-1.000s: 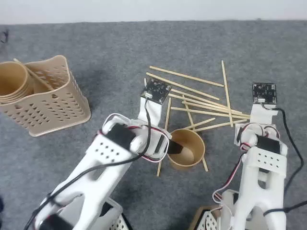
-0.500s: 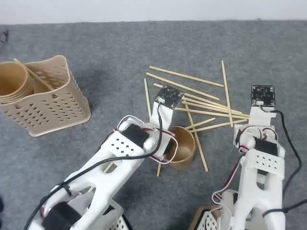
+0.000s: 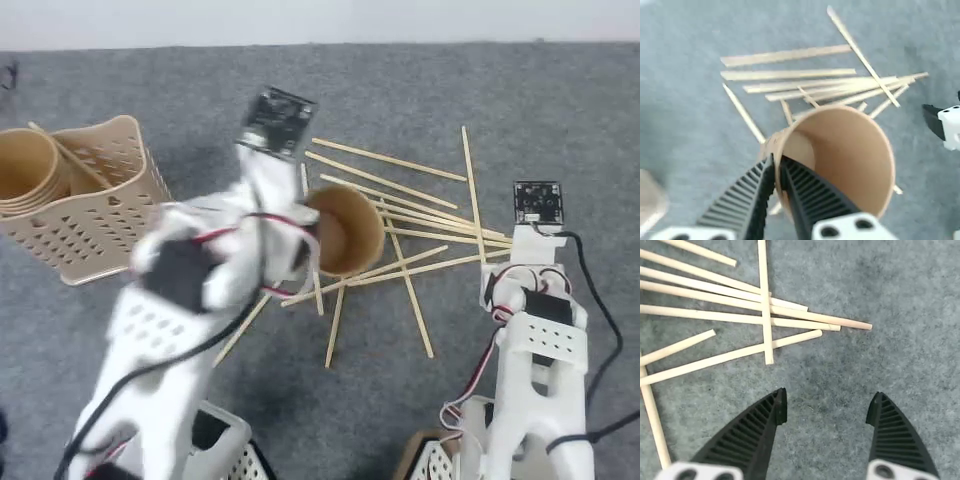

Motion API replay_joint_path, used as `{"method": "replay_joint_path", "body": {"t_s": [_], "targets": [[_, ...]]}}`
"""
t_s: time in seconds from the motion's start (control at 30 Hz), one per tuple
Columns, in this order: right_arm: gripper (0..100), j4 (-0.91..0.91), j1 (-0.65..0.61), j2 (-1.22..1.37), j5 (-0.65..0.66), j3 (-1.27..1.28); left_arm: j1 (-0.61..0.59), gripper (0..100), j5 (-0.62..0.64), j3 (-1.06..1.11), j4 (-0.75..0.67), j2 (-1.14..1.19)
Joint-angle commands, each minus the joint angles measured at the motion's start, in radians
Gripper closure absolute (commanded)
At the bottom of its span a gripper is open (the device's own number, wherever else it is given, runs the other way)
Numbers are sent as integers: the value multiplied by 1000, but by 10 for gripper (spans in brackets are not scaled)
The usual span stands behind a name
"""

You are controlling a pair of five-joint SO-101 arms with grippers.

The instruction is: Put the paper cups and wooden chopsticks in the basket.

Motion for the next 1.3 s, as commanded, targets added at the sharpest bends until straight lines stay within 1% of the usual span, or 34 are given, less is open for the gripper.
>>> {"method": "replay_joint_path", "body": {"t_s": [0.0,0.1,0.17,0.27,0.33,0.43,0.5,0.57,0.67,0.77,0.93,1.13,1.27], "targets": [[729,-16,-12,-4,-11,-8,-87,988,-98,-166,98,-71],[729,-16,-12,-4,-11,-6,-204,988,-161,-229,104,-107],[729,-16,-12,-2,-11,-6,-288,988,-199,-277,78,-138],[729,-16,-12,-2,-11,-6,-445,988,-249,-321,-29,-181],[729,-16,-12,-2,-11,-5,-546,988,-285,-321,-123,-195],[729,-15,-12,-2,-11,-5,-706,988,-339,-320,-224,-193],[729,-15,-12,-2,-11,-5,-795,988,-350,-318,-281,-181],[729,-15,-12,-2,-11,-5,-858,988,-348,-311,-336,-150],[729,-16,-12,-2,-11,5,-914,988,-345,-268,-434,-80],[729,-16,-13,-2,-11,11,-961,988,-313,-232,-482,2],[729,-16,-13,-2,-11,12,-984,989,-189,-229,-479,141],[729,-16,-13,-2,-11,12,-985,989,-115,-229,-473,249],[729,-16,-25,-2,-11,12,-985,989,-104,-229,-404,264]]}}
